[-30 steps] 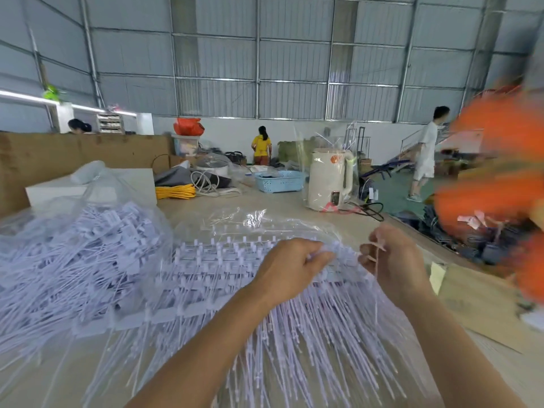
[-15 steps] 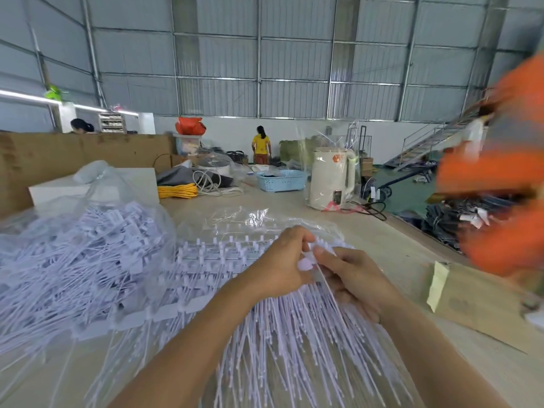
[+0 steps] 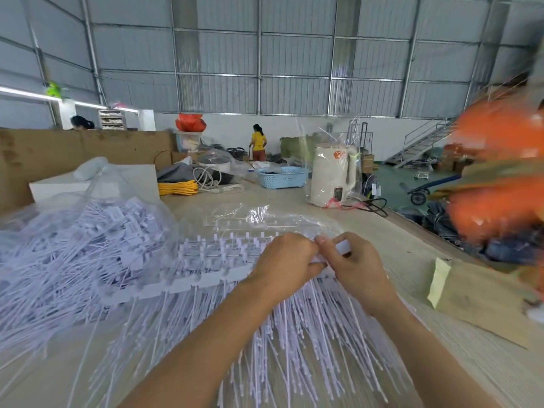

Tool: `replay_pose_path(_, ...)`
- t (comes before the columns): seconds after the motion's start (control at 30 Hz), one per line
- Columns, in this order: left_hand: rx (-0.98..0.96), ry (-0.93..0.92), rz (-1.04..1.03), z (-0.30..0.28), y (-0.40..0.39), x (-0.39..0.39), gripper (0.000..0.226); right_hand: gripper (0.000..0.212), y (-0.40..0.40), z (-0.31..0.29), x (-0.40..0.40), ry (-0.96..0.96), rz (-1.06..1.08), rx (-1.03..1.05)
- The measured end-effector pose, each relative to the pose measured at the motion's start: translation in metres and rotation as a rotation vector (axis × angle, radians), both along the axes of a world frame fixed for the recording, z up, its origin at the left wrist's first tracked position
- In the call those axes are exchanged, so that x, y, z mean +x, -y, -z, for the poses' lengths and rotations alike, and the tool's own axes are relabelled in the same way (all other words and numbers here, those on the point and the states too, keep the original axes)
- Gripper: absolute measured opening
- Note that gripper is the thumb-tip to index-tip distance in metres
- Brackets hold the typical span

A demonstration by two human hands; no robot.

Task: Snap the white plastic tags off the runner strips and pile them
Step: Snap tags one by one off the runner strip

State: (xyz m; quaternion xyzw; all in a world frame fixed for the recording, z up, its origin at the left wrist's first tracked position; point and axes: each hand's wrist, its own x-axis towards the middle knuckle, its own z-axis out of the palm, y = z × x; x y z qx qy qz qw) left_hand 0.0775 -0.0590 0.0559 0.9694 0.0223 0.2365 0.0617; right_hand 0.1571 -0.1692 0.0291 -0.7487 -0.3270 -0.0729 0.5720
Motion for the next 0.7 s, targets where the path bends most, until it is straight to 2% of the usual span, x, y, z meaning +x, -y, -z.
replay_pose_path(0.07, -0.044, -0.020, 0.064, 0.001, -0.002, -0.001, 0.027, 0.033, 0.001, 0.002, 0.002, 0.039, -0.018, -0.002)
replay_pose_path(0.13, -0.089, -0.047, 0.144, 0.001, -0.003, -0.003, 0.034, 0.030, 0.004, 0.002, 0.003, 0.000, -0.104, 0.050)
replay_pose_path(0.23, -0.328, -0.086, 0.249, 0.000, -0.007, -0.007, 0.044, 0.031, 0.008, -0.001, 0.001, -0.033, -0.198, 0.121)
replay_pose_path(0.43, -0.766, -0.140, 0.433, -0.004, -0.010, -0.015, 0.039, 0.030, 0.015, -0.012, -0.008, -0.108, -0.408, 0.271)
replay_pose_path(0.5, -0.820, -0.125, 0.482, -0.007, -0.011, -0.015, 0.037, 0.029, 0.016, -0.016, -0.011, -0.143, -0.467, 0.320)
replay_pose_path(0.6, -0.854, -0.105, 0.517, -0.009, -0.008, -0.013, 0.033, 0.033, 0.016, -0.020, -0.013, -0.260, -0.516, 0.358)
replay_pose_path(0.7, -1.031, -0.132, 0.585, -0.007, -0.014, -0.016, 0.025, 0.040, 0.021, -0.028, -0.004, -0.482, -0.466, 0.502)
